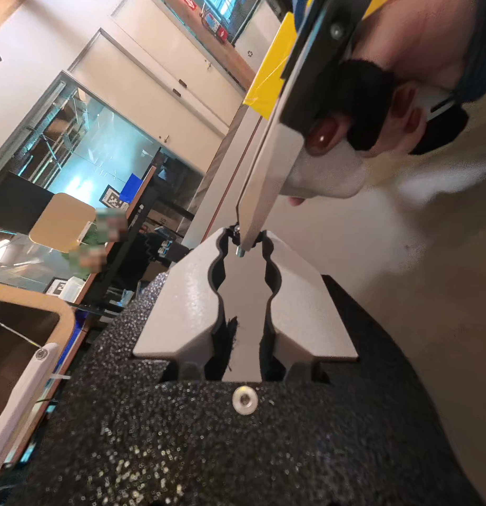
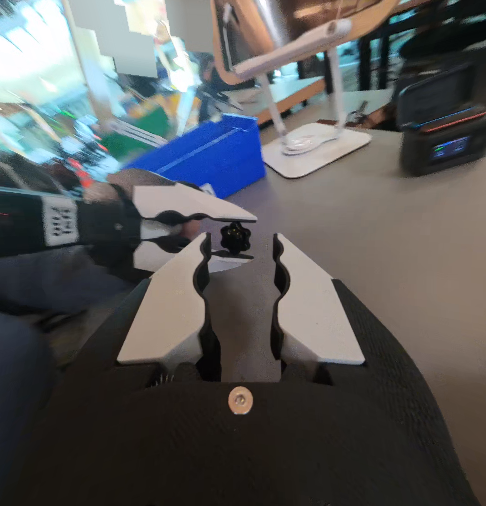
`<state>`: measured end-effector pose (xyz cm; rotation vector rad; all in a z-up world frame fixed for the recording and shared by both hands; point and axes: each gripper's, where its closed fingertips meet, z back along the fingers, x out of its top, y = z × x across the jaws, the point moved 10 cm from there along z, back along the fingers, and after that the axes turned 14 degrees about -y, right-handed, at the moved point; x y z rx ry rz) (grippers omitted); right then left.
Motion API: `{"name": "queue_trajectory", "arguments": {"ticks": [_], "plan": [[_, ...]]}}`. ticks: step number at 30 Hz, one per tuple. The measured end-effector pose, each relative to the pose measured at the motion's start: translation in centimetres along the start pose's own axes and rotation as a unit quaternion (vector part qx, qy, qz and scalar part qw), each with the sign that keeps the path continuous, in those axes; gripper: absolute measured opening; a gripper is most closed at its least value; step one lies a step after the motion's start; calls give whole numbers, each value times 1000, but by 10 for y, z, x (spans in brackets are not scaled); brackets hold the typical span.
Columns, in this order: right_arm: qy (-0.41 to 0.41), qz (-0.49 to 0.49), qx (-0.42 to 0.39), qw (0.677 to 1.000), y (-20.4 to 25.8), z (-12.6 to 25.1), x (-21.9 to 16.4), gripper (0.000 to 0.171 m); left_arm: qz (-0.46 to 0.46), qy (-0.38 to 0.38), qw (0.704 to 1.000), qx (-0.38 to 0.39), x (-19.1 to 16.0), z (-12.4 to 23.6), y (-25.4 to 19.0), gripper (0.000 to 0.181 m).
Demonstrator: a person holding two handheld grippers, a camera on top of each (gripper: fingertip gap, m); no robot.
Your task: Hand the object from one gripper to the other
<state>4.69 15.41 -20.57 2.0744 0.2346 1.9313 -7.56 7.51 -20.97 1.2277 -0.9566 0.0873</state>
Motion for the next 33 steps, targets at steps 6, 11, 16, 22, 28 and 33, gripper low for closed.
{"name": "queue_trajectory", "arguments": {"ticks": [6, 11, 16, 22, 28, 33], "plan": [[0, 5, 24, 1000, 7, 0, 1, 20, 24, -40, 999, 6, 3, 2, 0, 23], [-23, -102, 108, 989, 1, 8, 9, 19, 130, -114, 985, 1, 6, 7, 9, 33], [-25, -53, 108, 992, 7, 18, 24, 19, 112, -173, 978, 16, 12, 12, 7, 29], [-33, 229, -243, 942, 9, 113, 103, 19, 138, -163, 974, 69, -6, 12, 11, 52], [99, 177, -504, 840, -38, 214, 111, 20, 186, -149, 967, 85, -17, 9, 15, 51], [62, 184, -540, 819, -43, 227, 111, 68, 208, -134, 965, 89, -24, 8, 18, 51]]}}
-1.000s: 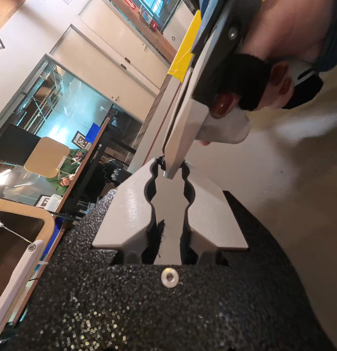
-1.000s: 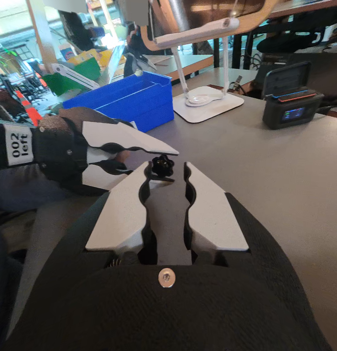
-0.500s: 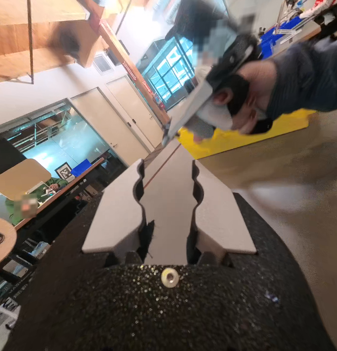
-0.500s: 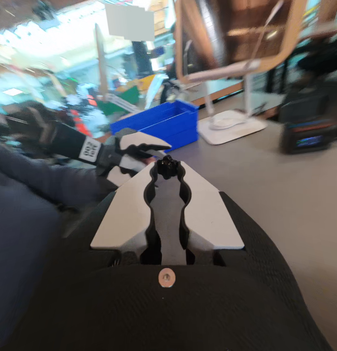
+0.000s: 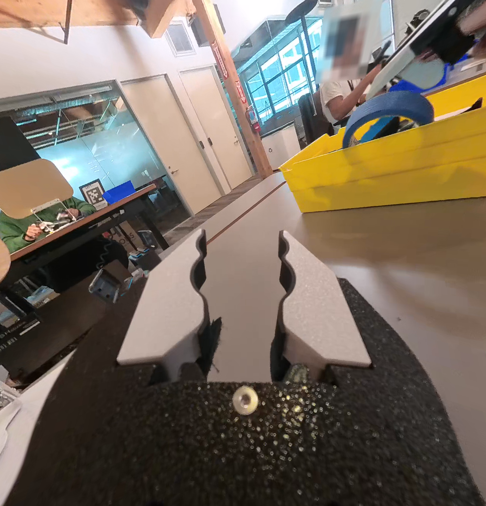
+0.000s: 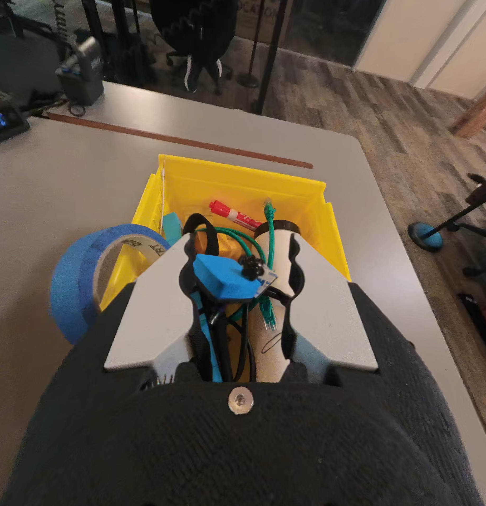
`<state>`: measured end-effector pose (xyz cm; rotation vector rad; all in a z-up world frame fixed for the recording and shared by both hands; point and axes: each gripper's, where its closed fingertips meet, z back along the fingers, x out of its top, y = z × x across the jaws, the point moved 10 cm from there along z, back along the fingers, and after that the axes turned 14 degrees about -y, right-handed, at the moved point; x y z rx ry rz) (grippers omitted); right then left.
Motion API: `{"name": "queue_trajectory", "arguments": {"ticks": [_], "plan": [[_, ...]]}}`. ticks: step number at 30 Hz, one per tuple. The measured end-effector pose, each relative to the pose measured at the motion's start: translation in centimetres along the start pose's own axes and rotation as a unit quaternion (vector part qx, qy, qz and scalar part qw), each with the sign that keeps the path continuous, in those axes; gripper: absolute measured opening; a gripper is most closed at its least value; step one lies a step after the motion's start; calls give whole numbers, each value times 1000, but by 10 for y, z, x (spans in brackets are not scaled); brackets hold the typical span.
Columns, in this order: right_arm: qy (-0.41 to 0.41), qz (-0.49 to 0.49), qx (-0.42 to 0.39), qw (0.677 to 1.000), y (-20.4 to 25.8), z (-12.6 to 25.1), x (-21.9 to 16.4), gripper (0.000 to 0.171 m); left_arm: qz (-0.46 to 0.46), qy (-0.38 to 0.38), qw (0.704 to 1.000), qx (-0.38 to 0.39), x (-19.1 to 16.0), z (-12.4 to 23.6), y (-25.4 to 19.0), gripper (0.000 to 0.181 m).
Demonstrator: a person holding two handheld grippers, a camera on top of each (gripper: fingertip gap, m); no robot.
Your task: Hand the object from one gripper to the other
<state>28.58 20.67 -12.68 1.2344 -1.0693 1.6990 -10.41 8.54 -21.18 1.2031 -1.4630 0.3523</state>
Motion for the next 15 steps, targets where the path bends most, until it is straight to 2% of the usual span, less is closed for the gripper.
{"name": "queue_trajectory", "arguments": {"ticks": [2, 4, 5, 8, 9, 10, 12, 15], "plan": [[-30, 15, -2, 999, 10, 6, 11, 68, 12, 2, 1000, 4, -1, 0, 2, 50], [-98, 41, 6, 994, 32, 12, 31, 67, 21, 2, 1000, 8, -1, 0, 3, 49], [-150, 53, 24, 987, 49, 15, 42, 61, 24, 2, 1000, 10, -2, 1, 4, 49], [-291, 62, 114, 948, 118, 15, 61, 18, 30, 1, 999, 22, -2, 2, 6, 44], [-313, 58, 140, 938, 141, 9, 60, 3, 33, 1, 999, 26, -2, 2, 7, 43], [-322, 52, 160, 932, 163, -1, 54, 0, 38, 0, 999, 29, -2, 3, 8, 42], [-319, 54, 192, 927, 203, -28, 33, 0, 52, -2, 998, 37, -3, 4, 10, 39], [-348, 66, 162, 921, 238, -63, -2, 0, 61, 0, 997, 46, -5, 5, 13, 38]]}}
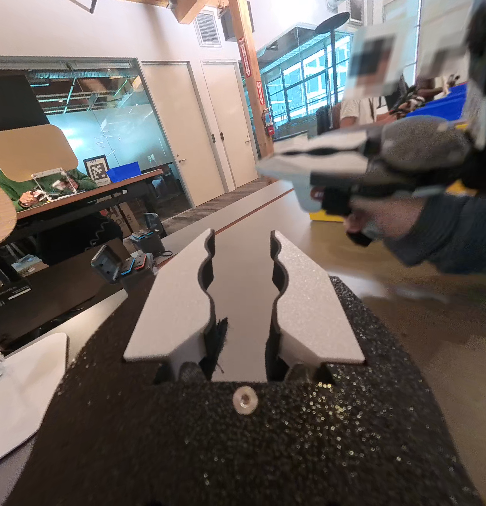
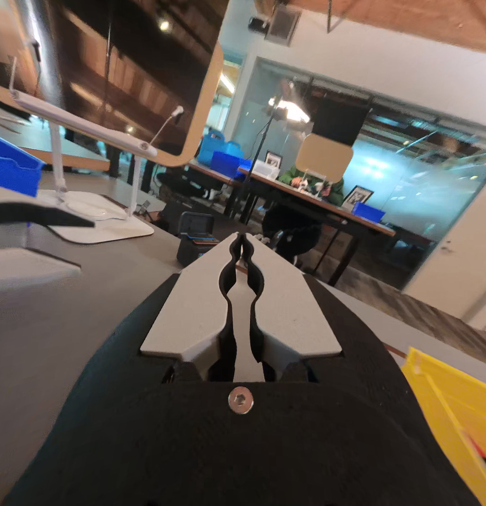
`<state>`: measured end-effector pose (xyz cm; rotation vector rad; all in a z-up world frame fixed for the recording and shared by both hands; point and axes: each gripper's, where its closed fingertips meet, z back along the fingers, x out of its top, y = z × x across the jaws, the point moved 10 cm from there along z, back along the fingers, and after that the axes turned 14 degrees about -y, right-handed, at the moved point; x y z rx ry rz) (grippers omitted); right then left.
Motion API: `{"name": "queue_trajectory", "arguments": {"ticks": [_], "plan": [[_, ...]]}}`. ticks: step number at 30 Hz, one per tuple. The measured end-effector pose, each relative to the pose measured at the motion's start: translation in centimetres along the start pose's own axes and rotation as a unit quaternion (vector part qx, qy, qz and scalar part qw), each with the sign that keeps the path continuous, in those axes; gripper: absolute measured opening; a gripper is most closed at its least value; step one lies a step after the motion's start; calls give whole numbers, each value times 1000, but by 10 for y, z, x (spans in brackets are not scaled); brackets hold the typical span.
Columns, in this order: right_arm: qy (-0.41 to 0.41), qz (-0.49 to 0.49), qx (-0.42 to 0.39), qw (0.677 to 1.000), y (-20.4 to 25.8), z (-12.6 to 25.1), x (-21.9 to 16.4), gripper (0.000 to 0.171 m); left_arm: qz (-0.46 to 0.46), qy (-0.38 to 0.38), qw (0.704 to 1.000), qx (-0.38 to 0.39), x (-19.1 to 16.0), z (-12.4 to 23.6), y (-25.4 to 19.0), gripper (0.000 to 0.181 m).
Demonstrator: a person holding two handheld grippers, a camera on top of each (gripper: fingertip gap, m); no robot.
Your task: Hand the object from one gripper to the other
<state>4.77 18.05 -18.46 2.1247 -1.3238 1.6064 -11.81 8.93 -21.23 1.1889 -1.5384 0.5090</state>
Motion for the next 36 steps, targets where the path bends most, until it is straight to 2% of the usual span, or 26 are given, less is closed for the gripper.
{"name": "queue_trajectory", "arguments": {"ticks": [3, 6, 11, 14, 16, 18, 20, 22, 23, 25, 27, 30, 36], "plan": [[-5, 43, 8, 999, 19, -1, -29, 0, -8, -1, 1000, 11, 2, 1, 3, 37], [-15, 77, 49, 996, 30, 1, -30, 0, 20, 23, 999, 10, 14, 1, 6, 40], [-7, 123, 73, 990, 40, 4, -30, 0, 74, 28, 997, -8, 63, 8, 22, 40], [4, 138, 80, 987, 43, 2, -33, 0, 103, 3, 994, 23, 105, 34, 52, 39], [12, 144, 79, 986, 44, 0, -35, 0, 109, 2, 991, 74, 129, 65, 84, 39], [19, 142, 72, 987, 43, -1, -36, 0, 112, 31, 982, 147, 141, 106, 121, 43], [23, 129, 61, 990, 41, -2, -36, 0, 141, 65, 964, 218, 138, 150, 156, 54], [25, 113, 47, 992, 37, -2, -37, 0, 188, 91, 936, 282, 122, 190, 183, 78], [28, 107, 41, 993, 35, -3, -38, 0, 212, 130, 916, 315, 109, 208, 192, 93], [34, 101, 31, 994, 33, -4, -39, 0, 246, 226, 871, 361, 79, 234, 199, 106], [38, 102, 28, 994, 33, -5, -40, 0, 261, 291, 840, 377, 61, 242, 200, 110], [37, 106, 32, 993, 34, -5, -40, 0, 243, 369, 813, 380, 44, 238, 195, 106], [26, 90, 38, 995, 34, -5, -40, 0, 256, 471, 756, 377, 13, 232, 190, 108]]}}
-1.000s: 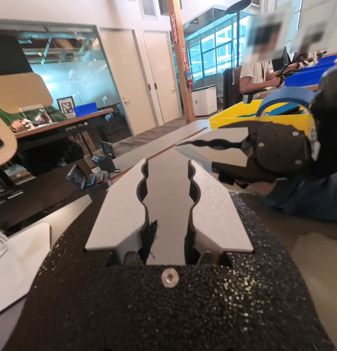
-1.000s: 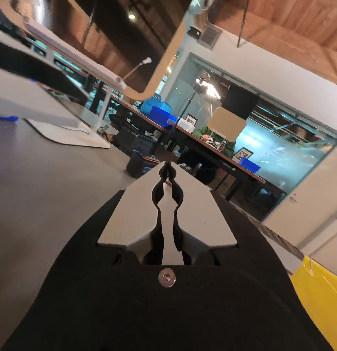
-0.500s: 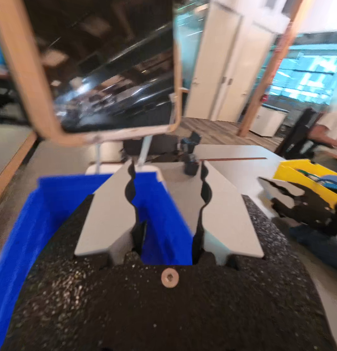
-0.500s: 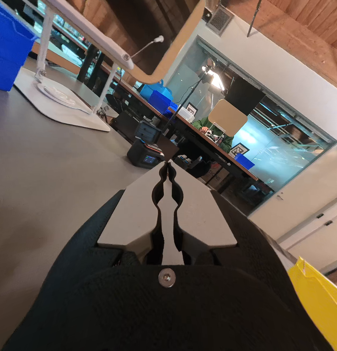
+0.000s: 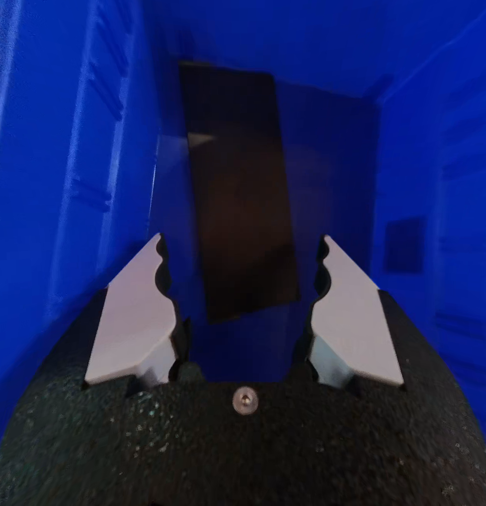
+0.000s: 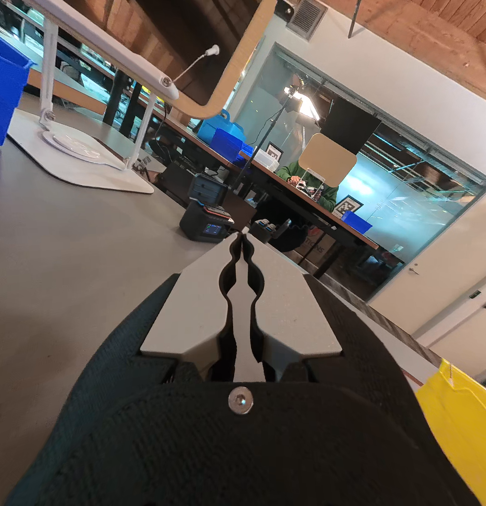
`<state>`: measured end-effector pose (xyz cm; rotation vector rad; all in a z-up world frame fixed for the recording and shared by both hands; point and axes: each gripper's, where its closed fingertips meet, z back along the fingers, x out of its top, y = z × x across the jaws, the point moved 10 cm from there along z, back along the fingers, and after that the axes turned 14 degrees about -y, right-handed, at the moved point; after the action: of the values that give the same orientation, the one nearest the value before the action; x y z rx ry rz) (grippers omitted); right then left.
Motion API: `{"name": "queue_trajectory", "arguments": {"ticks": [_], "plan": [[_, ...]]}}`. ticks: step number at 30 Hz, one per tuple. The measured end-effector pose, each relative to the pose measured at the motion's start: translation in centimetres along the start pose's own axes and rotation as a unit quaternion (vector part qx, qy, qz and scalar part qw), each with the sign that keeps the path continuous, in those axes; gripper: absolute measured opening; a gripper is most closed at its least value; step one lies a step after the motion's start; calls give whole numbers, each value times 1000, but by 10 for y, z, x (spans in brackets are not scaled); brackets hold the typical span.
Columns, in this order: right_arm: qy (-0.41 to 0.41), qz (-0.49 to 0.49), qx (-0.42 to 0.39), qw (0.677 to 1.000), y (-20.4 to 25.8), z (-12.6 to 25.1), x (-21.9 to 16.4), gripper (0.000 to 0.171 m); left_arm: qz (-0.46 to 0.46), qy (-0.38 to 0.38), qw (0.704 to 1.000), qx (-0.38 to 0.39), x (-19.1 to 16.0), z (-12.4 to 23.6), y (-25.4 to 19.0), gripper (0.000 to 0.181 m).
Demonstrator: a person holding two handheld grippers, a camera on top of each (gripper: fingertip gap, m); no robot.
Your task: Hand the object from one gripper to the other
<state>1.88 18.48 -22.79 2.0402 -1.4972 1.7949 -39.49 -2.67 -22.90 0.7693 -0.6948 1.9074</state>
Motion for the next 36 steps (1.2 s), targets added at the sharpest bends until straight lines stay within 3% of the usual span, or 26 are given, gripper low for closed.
{"name": "queue_trajectory", "arguments": {"ticks": [18, 19, 21, 26, 32, 36], "plan": [[-57, -80, 43, 994, 3, 3, 8, 0, -51, 88, 993, 57, 0, -17, -23, 113], [-59, -83, 47, 994, 4, 3, 9, 0, -50, 86, 993, 60, 1, -17, -22, 109], [-64, -87, 56, 993, 6, 3, 10, 0, -47, 72, 995, 57, 3, -14, -17, 74], [-76, -93, 81, 989, 12, 3, 14, 0, -62, 56, 995, 53, 1, -12, -16, 73], [-86, -98, 99, 987, 15, 4, 16, 0, -191, -16, 979, 71, -3, 0, -30, 73], [-90, -102, 105, 985, 16, 4, 17, 0, -382, -68, 916, 105, -6, 11, -39, 72]]}}
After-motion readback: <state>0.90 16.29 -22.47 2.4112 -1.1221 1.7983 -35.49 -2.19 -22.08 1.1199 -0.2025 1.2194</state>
